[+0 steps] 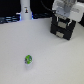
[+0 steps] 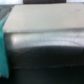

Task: Open the kcup holder, insert the kcup into the holder, and close the kcup holder

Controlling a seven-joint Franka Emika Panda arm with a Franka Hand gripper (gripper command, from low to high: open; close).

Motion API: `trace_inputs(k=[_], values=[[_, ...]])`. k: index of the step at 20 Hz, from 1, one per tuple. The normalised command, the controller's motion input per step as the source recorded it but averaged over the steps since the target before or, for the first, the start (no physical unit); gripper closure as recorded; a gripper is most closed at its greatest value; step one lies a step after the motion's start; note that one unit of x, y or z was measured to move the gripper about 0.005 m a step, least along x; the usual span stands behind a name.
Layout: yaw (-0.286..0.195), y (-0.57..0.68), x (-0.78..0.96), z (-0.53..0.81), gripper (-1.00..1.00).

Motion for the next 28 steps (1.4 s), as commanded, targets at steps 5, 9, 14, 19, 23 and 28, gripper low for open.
trace_inputs(k=[5,9,14,19,23,28], values=[[-0.035,-0.23,0.95,0.24,1.00],[-0.041,-0.25,0.96,0.18,1.00],[-0.048,-0.29,0.97,0.15,1.00],[-0.052,-0.28,0.96,0.16,1.00],[-0.055,-0.28,0.95,0.17,1.00],[-0.059,-0.30,0.93,0.17,1.00]])
